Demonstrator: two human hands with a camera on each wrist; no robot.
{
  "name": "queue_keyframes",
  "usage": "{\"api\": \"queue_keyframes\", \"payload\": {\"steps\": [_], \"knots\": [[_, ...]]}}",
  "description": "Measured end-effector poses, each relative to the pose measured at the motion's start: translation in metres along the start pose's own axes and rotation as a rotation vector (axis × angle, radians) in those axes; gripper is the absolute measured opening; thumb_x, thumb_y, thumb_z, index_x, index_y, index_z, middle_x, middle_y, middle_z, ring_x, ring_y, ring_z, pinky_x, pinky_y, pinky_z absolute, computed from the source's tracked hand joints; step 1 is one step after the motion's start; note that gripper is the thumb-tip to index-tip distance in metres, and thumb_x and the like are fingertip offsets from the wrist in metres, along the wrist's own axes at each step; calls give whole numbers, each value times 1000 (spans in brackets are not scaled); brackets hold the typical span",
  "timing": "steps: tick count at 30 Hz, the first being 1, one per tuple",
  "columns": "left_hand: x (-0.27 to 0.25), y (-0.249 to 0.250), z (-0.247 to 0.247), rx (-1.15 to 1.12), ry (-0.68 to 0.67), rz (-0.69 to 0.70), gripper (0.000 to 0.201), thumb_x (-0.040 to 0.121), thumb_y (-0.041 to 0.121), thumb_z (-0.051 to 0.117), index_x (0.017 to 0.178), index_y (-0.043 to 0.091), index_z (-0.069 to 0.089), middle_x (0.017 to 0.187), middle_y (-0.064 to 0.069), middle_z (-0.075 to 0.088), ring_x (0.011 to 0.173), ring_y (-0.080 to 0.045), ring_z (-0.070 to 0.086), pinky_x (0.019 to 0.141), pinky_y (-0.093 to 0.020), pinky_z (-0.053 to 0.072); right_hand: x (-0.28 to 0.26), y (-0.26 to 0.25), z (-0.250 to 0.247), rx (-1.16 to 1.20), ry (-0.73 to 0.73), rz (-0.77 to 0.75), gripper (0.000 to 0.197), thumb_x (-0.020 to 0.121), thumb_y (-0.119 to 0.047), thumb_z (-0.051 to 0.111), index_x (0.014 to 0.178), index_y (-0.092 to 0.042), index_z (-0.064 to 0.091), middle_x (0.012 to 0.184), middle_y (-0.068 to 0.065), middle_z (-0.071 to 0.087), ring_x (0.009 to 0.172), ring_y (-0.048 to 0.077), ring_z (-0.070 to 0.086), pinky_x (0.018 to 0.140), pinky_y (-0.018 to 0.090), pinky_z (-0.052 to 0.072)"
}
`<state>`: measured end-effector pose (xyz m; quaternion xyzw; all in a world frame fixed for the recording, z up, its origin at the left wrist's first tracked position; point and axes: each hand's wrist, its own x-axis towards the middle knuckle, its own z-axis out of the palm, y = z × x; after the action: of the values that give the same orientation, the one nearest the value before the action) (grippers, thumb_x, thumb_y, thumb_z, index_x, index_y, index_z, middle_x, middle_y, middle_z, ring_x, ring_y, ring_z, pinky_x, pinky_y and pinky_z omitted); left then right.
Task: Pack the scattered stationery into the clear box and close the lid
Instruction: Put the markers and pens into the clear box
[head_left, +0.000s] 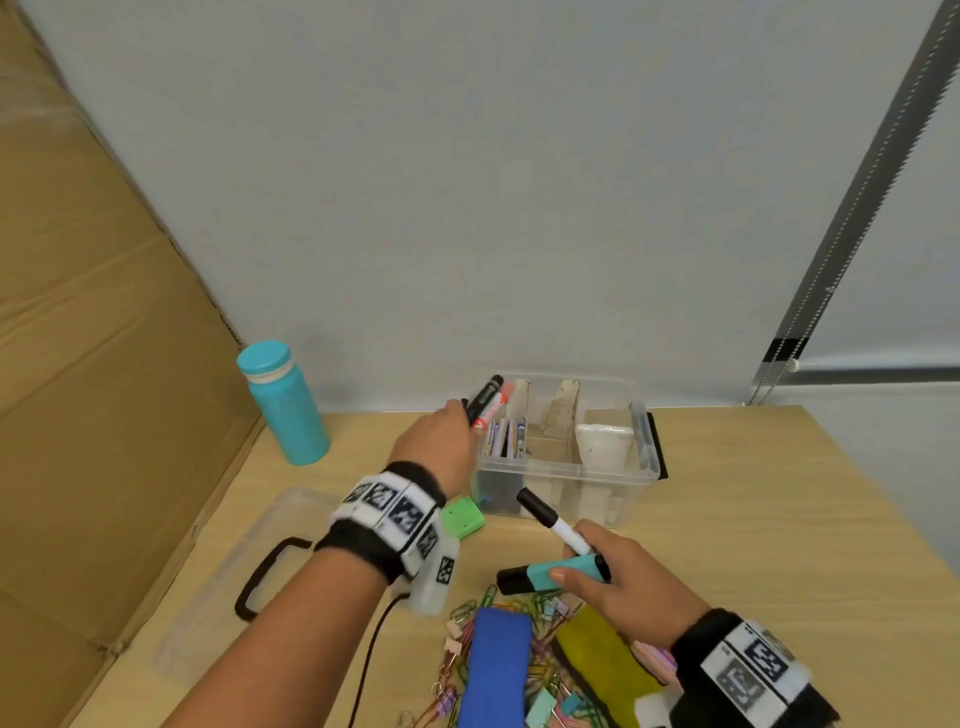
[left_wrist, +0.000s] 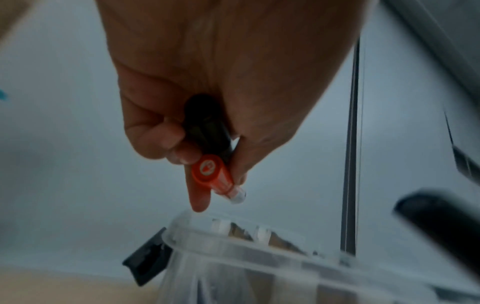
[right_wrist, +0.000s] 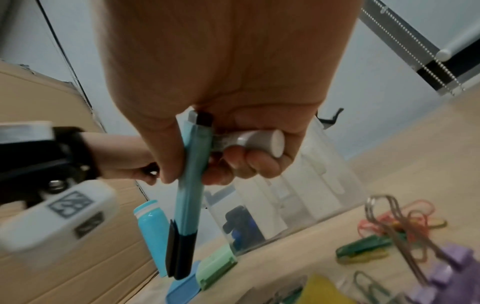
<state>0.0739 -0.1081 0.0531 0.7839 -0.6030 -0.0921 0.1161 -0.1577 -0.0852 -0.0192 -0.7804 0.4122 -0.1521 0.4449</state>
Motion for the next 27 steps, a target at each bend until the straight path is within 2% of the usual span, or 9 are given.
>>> {"api": "queue_keyframes", "payload": {"steps": [3,6,8,12,15,19,23,25,27], "knots": [[38,23,17,86,-91,-61,27,96,25,45,117,9,50,103,-10,66,85,-26,61,69,-34,47,1,-3,-6,-8,-4,3,16,90,-38,60,91,-26,50,70,-5,54,48,-1,49,51,16,40],[67,36,26,158,-263,-110,32,97,30,45,115,7,58,117,-12,63,106,-30,59,87,-37,48,0,-6,-8,-39,0,-12,19,89,-41,60,92,-25,50,71,-5,54,52,0,52,54,16,40],[77,40,32,190,-320,-104,32,95,31,49,113,7,60,121,-11,61,109,-30,58,92,-39,49,-1,-6,-6,-59,-3,-5,18,89,-43,60,91,-28,50,72,-7,54,58,-1,54,57,18,41],[78,38,33,116,-265,-39,39,97,35,41,107,4,62,110,-14,64,101,-29,61,82,-35,48,-4,-1,-2,-98,-23,20,22,87,-48,59,96,-30,51,78,-3,56,65,6,49,64,23,43],[71,25,21,33,-195,-44,33,98,24,38,102,2,62,101,-14,67,93,-30,65,79,-33,51,-5,3,1,-114,-41,62,24,85,-51,59,97,-32,52,87,4,61,69,7,51,70,27,48],[50,-3,9,-180,-136,-3,31,97,26,38,98,10,65,94,-6,70,82,-22,68,82,-39,56,-5,0,1,-109,-45,55,21,84,-50,62,89,-33,51,74,-5,52,65,5,45,65,22,41],[1,-18,9,-290,1,166,22,96,30,44,108,24,61,99,10,66,83,-5,59,74,-21,47,-3,-3,0,-13,15,33,27,82,-47,66,89,-24,55,71,-5,52,61,3,46,63,21,40],[-25,-20,14,-332,-24,244,20,95,34,46,108,28,60,99,13,63,85,0,56,74,-18,45,-2,-7,-1,81,71,27,25,83,-43,66,89,-21,57,71,-6,51,60,2,46,61,20,41],[-45,-22,25,-363,-155,311,26,92,42,50,113,31,60,105,15,61,94,4,55,83,-20,47,0,-14,-4,201,110,8,21,85,-37,66,90,-18,58,72,-4,52,62,4,49,60,20,43]]}}
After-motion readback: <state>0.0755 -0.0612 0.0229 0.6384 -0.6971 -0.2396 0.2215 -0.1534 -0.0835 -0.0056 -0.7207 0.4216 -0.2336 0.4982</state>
